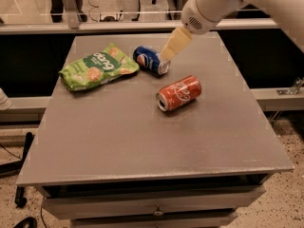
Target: Move pepsi can near green rice chip bag
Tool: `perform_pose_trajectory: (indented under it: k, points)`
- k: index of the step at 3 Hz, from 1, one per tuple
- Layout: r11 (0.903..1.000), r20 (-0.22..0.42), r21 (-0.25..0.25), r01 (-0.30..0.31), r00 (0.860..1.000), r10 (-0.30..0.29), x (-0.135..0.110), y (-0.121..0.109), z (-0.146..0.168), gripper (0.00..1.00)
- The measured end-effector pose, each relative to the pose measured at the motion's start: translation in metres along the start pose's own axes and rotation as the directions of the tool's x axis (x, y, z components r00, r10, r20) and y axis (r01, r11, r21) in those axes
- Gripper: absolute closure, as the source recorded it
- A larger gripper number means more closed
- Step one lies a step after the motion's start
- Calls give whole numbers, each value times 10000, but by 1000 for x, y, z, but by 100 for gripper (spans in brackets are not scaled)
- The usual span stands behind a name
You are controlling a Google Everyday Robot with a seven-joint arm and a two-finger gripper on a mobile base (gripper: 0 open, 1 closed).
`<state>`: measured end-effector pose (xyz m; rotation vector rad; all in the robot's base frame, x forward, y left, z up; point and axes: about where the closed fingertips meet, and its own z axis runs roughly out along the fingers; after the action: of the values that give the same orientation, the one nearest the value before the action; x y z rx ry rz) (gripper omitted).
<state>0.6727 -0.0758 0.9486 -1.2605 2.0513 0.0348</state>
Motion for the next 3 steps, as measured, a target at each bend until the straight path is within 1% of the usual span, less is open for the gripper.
perform_pose_trajectory:
  k: [1, 2, 3]
  points:
    - [9934, 212, 627, 963, 9950, -978, 4, -44, -46, 0]
    - [9893, 265, 699, 1279, 9912, -1300, 29, -85, -73, 0]
    - [9840, 628, 1226, 1293, 9885, -1377, 17, -105, -101, 0]
